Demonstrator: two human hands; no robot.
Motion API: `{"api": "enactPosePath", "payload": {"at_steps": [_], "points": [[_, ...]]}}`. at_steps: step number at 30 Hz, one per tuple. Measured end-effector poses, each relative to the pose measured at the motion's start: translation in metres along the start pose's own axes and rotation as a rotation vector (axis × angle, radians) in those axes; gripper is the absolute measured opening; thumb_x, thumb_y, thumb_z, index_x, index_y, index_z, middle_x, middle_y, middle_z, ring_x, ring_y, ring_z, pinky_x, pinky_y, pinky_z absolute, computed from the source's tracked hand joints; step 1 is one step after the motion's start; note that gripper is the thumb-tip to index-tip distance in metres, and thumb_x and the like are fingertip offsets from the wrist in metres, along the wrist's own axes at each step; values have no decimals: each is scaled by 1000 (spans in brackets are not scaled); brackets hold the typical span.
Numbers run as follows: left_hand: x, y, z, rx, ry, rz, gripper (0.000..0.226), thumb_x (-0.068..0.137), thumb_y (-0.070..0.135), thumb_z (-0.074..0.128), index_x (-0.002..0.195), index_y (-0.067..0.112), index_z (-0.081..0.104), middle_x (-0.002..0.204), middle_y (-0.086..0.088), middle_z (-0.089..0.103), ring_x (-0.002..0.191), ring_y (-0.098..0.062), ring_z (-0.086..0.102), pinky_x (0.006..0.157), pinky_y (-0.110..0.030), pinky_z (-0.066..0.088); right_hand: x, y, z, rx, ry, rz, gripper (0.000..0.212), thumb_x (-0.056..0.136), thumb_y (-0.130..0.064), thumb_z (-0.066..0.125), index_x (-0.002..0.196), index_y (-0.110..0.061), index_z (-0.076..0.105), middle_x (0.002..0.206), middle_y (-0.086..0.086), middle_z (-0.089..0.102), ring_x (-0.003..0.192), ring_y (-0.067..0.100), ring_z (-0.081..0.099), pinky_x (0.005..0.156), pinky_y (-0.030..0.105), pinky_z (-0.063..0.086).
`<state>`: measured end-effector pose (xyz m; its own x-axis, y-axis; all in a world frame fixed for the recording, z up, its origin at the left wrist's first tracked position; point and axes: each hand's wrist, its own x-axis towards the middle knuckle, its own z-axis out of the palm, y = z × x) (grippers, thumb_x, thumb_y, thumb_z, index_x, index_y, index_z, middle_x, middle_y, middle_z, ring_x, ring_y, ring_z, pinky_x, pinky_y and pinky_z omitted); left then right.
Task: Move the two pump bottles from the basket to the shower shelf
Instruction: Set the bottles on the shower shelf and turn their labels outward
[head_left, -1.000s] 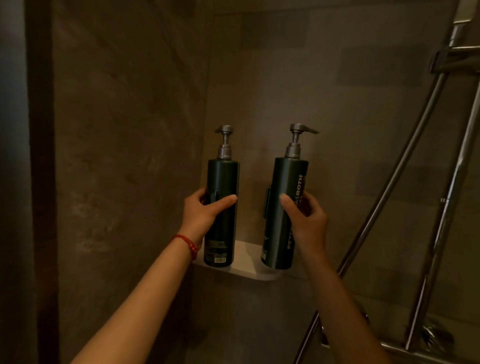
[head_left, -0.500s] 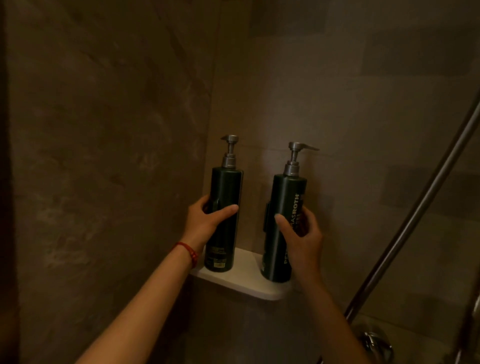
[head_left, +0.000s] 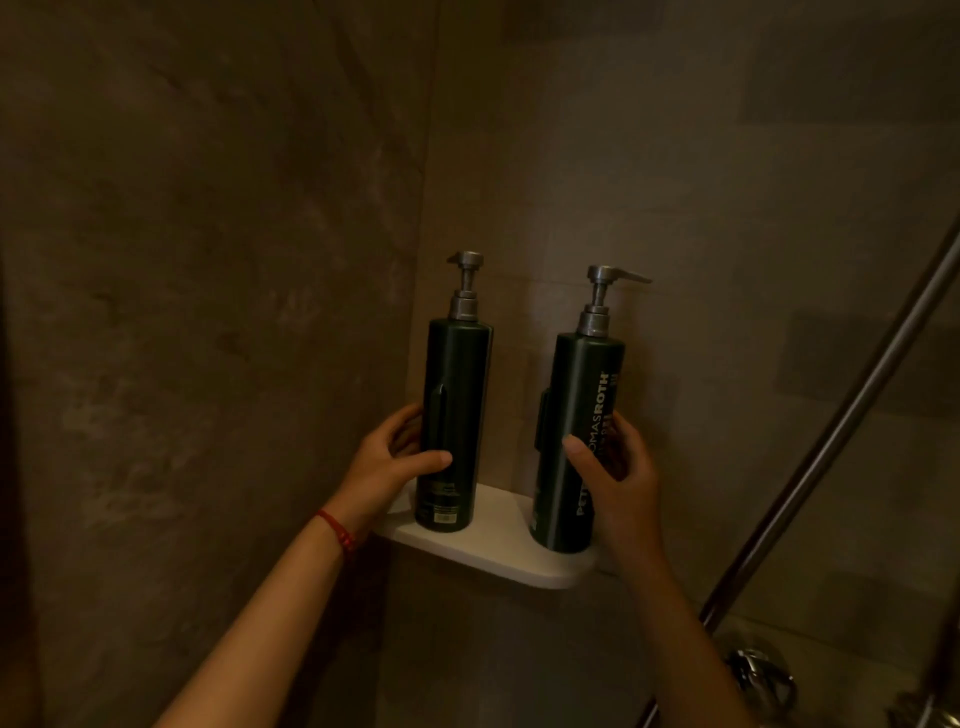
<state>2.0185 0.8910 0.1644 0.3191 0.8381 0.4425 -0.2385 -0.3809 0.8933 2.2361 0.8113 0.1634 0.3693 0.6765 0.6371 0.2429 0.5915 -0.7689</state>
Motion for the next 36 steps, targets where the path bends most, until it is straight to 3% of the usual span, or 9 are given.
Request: {"api": "enactPosePath", "payload": {"at_steps": [5,9,15,20,24,30,32,34,36], "points": [[-1,-6,2,78,45,-18,70,66,8,73,128,16,41,103,14,52,93,0,51,73,-17,45,-9,14,-4,-49,-32,48,57,71,-30,71,123,-25,48,102,-21,58,89,-8,59,60,10,50],[-5,-6,15,161,141,50,66,65,12,75,123,18,45,98,18,51,88,2,50,65,-13,45,-13,15,-3,-49,15,33,54,72,-24,73,120,-27,49,99,-23,57,81,-19,58,59,3,47],[-15,-14,42,192,305,165,64,64,18,77,119,25,44,99,21,49,91,1,50,74,-15,41,-21,12,5,-108,131,-9,63,69,-30,76,125,-29,46,98,-29,53,81,-24,54,60,-1,43],[-11,-8,26,131,171,41,72,66,14,74,129,20,39,111,11,49,95,-2,49,69,-14,43,-21,9,-4,-37,53,34,60,70,-28,73,124,-30,45,101,-25,56,83,-21,56,62,2,47],[-9,-7,15,90,50,-49,68,70,10,69,131,13,39,131,-6,48,107,-11,46,82,-23,43,-18,10,-16,12,-49,85,54,73,-14,71,119,-29,47,102,-21,56,84,-13,59,65,6,49],[-12,-8,29,173,166,4,71,65,16,75,127,15,41,109,7,51,95,-7,50,61,-12,46,-24,13,-8,-51,40,57,54,69,-22,76,116,-30,50,100,-21,57,90,-7,57,63,4,48],[-14,-11,39,234,263,60,70,63,20,77,124,18,43,107,10,51,95,-8,51,68,-14,47,-29,13,0,-99,97,21,58,68,-25,77,119,-29,49,99,-26,55,85,-14,57,62,1,46],[-16,-15,47,295,331,99,70,63,24,77,124,20,42,114,6,49,100,-10,49,82,-25,47,-32,13,6,-130,123,-16,59,67,-26,77,118,-30,48,98,-28,53,82,-22,54,62,-2,44],[-17,-15,47,315,330,101,73,62,27,77,125,21,40,117,7,46,102,-9,47,84,-27,45,-34,12,8,-136,117,-23,58,66,-30,77,114,-35,45,98,-28,52,83,-21,54,62,1,45]]}}
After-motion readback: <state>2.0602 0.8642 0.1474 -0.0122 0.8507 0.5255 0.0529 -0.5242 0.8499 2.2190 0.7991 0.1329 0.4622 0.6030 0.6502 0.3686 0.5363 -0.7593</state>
